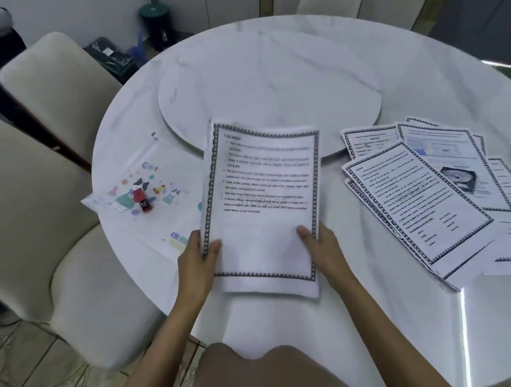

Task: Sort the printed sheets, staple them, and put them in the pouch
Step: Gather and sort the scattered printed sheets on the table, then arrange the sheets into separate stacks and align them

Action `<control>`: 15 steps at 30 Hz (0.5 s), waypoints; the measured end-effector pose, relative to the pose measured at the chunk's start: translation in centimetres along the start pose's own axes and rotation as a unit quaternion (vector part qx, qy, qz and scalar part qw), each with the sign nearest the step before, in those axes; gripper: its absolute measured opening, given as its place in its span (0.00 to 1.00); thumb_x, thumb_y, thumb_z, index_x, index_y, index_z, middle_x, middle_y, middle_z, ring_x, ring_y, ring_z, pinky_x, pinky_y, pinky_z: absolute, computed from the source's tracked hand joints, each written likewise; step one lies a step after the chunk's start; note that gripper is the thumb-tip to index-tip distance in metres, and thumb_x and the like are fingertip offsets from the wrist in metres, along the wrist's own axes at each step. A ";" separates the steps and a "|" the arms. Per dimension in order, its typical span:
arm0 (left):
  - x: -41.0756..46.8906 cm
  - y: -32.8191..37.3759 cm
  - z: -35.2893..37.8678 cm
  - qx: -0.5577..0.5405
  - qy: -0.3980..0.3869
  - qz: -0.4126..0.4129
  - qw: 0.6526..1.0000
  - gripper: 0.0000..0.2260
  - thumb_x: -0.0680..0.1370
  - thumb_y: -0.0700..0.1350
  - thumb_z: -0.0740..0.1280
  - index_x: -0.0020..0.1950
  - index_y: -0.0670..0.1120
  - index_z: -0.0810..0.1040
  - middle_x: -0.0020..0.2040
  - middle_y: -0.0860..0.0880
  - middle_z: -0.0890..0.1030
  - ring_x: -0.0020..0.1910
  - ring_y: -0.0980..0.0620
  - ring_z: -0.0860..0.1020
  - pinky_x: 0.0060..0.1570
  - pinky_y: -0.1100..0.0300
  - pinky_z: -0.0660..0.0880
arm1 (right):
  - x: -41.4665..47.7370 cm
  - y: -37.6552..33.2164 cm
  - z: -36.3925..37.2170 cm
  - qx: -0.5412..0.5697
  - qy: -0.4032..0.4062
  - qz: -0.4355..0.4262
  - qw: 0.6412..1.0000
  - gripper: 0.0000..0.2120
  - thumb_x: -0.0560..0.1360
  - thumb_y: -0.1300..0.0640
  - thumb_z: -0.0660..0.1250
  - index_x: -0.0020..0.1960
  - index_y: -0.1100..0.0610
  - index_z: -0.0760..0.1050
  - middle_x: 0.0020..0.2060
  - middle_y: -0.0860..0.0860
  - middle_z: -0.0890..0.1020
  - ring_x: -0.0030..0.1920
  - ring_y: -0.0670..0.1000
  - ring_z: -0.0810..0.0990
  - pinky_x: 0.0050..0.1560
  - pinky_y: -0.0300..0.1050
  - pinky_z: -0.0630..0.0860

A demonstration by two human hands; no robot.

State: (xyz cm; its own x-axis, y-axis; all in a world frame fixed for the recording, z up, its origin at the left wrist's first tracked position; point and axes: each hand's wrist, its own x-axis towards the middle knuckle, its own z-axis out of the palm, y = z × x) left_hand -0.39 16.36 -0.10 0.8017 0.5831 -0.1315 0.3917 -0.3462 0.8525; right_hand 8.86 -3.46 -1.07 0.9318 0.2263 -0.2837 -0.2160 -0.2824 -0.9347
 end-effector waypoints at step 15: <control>-0.2 -2.2 -0.5 0.049 0.037 -0.109 0.992 0.15 0.77 0.37 0.63 0.63 0.39 0.71 0.55 0.39 0.78 0.47 0.46 0.74 0.46 0.59 0.67 | 0.6 2.3 -2.9 -0.078 0.068 0.034 0.994 0.07 0.76 0.64 0.62 0.52 0.58 0.76 0.37 0.53 0.80 0.27 0.38 0.76 0.32 0.26 0.71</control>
State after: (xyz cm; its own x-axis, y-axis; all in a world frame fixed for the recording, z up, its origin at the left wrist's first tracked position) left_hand -1.63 17.40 -1.65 0.6588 0.7032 -0.2672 0.5976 -0.2734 0.7537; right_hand 9.78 -6.72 -2.77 0.9496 0.0761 -0.3040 -0.2423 -0.4368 -0.8663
